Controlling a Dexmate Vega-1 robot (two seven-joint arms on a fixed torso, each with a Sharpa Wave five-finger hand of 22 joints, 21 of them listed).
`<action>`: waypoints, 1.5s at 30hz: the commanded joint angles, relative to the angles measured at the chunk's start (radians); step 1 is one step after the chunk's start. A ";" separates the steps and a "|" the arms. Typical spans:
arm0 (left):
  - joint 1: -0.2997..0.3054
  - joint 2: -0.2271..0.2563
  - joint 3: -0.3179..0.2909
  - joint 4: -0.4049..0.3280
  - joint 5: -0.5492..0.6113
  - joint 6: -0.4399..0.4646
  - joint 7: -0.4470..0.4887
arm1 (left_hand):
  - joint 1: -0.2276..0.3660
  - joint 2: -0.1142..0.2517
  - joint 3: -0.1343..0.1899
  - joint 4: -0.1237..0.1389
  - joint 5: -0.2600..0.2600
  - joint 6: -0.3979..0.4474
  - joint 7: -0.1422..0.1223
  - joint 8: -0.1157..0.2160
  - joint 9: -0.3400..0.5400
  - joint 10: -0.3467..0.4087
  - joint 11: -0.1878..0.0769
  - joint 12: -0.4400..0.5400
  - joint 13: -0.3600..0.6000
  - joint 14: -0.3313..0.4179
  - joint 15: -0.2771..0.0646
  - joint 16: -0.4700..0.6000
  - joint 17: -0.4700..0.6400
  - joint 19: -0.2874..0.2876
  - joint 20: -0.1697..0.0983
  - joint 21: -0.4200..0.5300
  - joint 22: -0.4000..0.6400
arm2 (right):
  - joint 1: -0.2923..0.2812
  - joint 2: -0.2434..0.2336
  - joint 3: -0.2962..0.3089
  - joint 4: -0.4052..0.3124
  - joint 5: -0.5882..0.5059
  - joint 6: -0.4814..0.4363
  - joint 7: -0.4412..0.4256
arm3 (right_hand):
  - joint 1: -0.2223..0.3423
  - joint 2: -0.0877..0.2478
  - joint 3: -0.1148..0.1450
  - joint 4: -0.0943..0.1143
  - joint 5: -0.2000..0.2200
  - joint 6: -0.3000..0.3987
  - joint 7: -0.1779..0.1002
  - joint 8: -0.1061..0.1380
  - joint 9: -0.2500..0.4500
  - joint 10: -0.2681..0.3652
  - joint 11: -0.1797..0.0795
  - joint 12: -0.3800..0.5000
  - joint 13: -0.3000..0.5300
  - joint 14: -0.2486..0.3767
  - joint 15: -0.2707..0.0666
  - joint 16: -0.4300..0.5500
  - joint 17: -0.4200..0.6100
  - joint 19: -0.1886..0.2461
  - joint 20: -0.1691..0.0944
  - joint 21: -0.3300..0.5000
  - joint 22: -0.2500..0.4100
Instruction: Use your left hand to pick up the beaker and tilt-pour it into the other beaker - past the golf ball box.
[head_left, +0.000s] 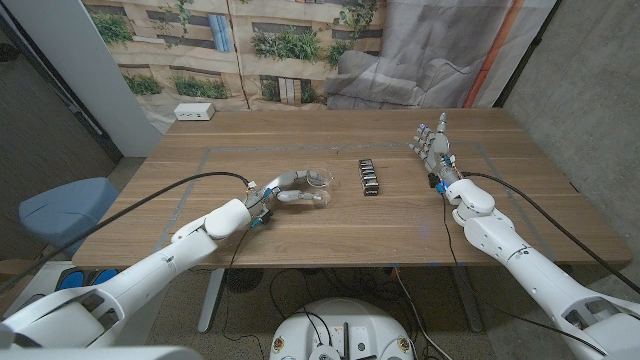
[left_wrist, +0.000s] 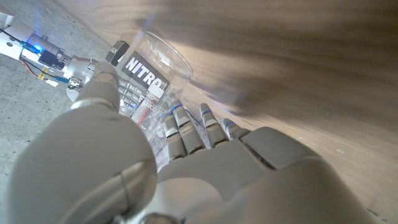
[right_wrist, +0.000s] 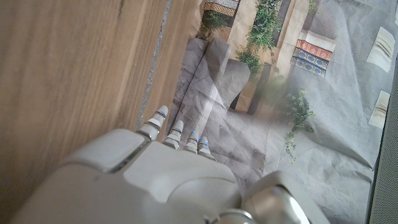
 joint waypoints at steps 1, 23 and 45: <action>-0.012 0.013 0.006 0.005 -0.025 0.009 -0.056 | -0.006 -0.026 -0.002 0.001 0.008 -0.002 -0.030 -0.035 0.004 -0.025 0.005 0.000 -0.012 -0.020 -0.056 -0.002 0.001 -0.021 -0.001 0.005 0.001 | 0.000 0.000 0.000 0.000 0.000 0.000 0.000 | 0.002 0.090 -0.006 0.001 0.005 -0.007 -0.002 0.006 0.001 -0.004 -0.003 0.006 0.005 -0.004 -0.018 0.003 0.002 -0.004 0.005 0.007 0.005; -0.075 0.006 0.030 0.061 -0.056 0.002 -0.164 | -0.036 -0.083 -0.015 0.002 0.006 -0.157 -0.003 -0.176 0.009 -0.208 0.022 -0.007 -0.063 -0.129 -0.019 -0.005 0.003 -0.075 0.023 0.006 0.001 | 0.000 0.000 0.000 0.001 0.000 0.000 0.001 | 0.002 0.089 -0.006 0.001 0.005 -0.007 -0.002 0.005 0.001 -0.004 -0.002 0.006 0.005 -0.004 -0.017 0.003 0.002 -0.003 0.005 0.007 0.005; -0.156 0.022 0.055 0.101 -0.106 -0.015 -0.347 | -0.100 -0.132 -0.049 0.012 -0.005 -0.363 0.052 -0.231 0.010 -0.424 0.083 -0.009 -0.079 -0.303 0.045 -0.010 0.005 -0.173 0.053 0.004 0.003 | 0.001 0.000 0.000 0.002 0.000 0.001 0.001 | 0.003 0.090 -0.006 0.001 0.006 -0.007 -0.003 0.006 0.001 -0.005 -0.002 0.006 0.005 -0.004 -0.018 0.003 0.002 -0.003 0.006 0.007 0.005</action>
